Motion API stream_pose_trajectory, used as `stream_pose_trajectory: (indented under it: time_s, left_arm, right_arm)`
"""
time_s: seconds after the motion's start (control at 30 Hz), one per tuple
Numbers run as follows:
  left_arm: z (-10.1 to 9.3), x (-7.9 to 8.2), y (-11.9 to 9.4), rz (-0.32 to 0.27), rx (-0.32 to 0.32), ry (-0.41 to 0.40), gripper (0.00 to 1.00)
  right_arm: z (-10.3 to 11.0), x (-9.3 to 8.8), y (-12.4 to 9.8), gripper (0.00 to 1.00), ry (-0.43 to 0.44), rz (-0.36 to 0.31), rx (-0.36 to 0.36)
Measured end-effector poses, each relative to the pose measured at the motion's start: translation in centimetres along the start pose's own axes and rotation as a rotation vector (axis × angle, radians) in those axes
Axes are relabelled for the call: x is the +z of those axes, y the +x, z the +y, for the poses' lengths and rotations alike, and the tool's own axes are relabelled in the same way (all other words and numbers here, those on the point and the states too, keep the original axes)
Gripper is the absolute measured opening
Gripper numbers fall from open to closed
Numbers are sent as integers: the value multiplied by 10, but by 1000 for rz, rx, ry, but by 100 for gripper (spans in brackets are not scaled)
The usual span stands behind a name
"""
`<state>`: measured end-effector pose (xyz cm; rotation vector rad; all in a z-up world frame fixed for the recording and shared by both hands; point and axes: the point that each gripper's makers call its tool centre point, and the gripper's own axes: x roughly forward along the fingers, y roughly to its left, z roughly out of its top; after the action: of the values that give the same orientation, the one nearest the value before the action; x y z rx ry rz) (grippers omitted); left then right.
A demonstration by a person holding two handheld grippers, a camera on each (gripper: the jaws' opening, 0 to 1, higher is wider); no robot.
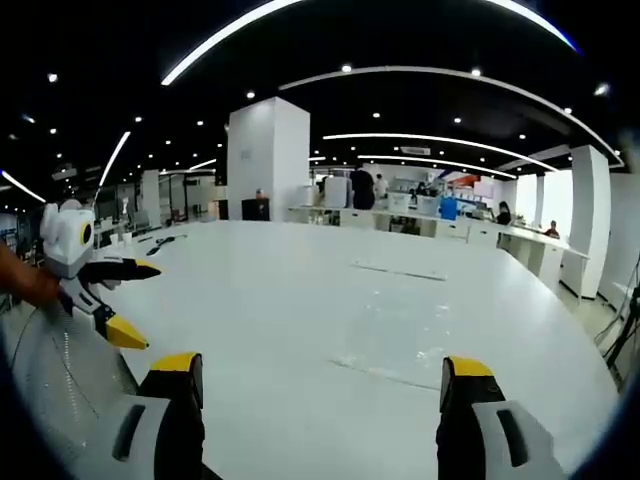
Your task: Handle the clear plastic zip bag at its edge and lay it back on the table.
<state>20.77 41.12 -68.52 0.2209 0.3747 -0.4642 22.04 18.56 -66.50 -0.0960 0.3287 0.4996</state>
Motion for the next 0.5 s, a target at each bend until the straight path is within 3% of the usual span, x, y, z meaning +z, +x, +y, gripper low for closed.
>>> stream_pose_trajectory:
  time_s: [0.5]
  left_arm:
    - [-1, 0, 0, 1, -1, 1, 99]
  right_arm:
    - [0, 1, 0, 99, 2, -4, -1]
